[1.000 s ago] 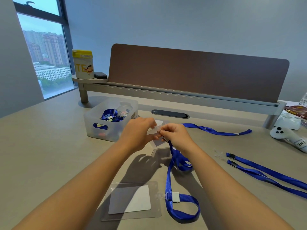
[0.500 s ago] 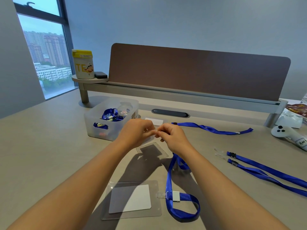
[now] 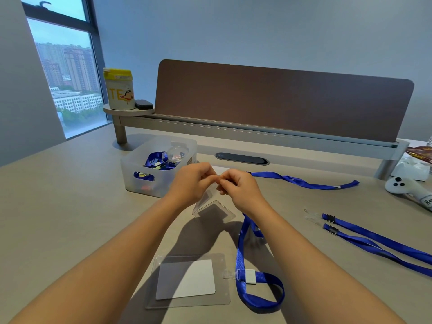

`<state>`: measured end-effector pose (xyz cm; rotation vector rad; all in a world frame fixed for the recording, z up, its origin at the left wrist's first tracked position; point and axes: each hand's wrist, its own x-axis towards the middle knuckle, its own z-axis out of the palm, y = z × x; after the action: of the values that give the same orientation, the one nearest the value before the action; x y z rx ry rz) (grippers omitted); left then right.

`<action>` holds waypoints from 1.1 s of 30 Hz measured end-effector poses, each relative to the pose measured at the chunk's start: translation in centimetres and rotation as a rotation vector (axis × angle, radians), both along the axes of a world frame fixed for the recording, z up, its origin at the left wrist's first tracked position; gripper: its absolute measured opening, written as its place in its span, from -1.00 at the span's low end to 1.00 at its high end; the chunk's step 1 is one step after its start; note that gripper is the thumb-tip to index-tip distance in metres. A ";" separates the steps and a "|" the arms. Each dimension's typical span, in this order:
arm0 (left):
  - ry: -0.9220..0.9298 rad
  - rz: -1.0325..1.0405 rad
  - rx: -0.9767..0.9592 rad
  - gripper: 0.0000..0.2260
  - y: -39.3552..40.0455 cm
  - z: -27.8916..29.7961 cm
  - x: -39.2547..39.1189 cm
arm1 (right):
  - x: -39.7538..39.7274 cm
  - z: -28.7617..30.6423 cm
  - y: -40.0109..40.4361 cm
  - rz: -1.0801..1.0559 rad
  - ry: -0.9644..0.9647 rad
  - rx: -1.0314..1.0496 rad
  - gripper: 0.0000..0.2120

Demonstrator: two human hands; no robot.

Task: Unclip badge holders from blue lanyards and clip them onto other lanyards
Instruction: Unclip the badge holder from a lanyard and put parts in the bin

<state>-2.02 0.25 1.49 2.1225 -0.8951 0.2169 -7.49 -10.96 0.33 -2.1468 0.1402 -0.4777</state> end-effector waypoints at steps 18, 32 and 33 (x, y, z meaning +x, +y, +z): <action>0.203 -0.030 -0.067 -0.72 0.8 -1.6 1.5 | 0.0 1.0 -0.5 0.066 0.079 0.226 -0.85; 0.027 0.068 -0.180 -0.90 -0.5 -2.3 1.1 | 0.3 0.8 -1.4 -0.089 0.117 -0.037 -0.74; -0.001 0.077 -0.168 -0.89 -0.5 -2.4 1.1 | 0.4 0.8 -1.4 -0.104 0.131 -0.090 -0.76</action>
<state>-0.96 -0.24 -0.87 2.0023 -0.7693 0.3208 -7.05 -12.36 1.12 -2.2675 0.3109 -0.4095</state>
